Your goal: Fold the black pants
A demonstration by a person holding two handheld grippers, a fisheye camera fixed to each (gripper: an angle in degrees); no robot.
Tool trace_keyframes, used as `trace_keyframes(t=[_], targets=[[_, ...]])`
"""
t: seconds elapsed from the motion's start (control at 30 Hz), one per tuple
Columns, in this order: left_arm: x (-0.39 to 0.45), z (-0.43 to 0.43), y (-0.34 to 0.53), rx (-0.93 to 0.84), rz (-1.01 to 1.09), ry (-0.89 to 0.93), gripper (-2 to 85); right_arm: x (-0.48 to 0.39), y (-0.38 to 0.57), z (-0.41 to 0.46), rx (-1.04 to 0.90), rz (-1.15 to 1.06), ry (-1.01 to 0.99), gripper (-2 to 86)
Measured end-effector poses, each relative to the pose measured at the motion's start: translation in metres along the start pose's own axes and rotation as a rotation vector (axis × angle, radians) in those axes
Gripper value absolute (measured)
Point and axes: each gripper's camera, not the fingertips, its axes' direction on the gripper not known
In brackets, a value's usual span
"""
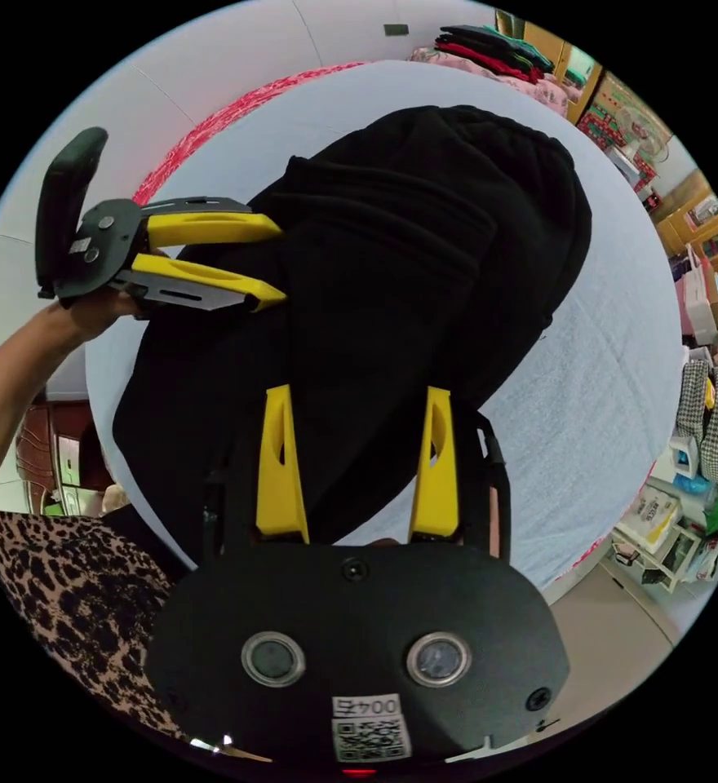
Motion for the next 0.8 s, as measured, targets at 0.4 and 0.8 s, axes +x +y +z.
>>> trace_keyframes(t=[0.4,0.8], targets=[[0.046,-0.108,0.110,0.187,-0.041,0.168,17.6,0.052,0.186,-0.041,0.125,0.356,-0.573,22.4],[0.245,-0.087,0.163,0.080,0.463,0.052,21.4,0.014,0.285,0.028,0.173,0.700,-0.919,15.5]])
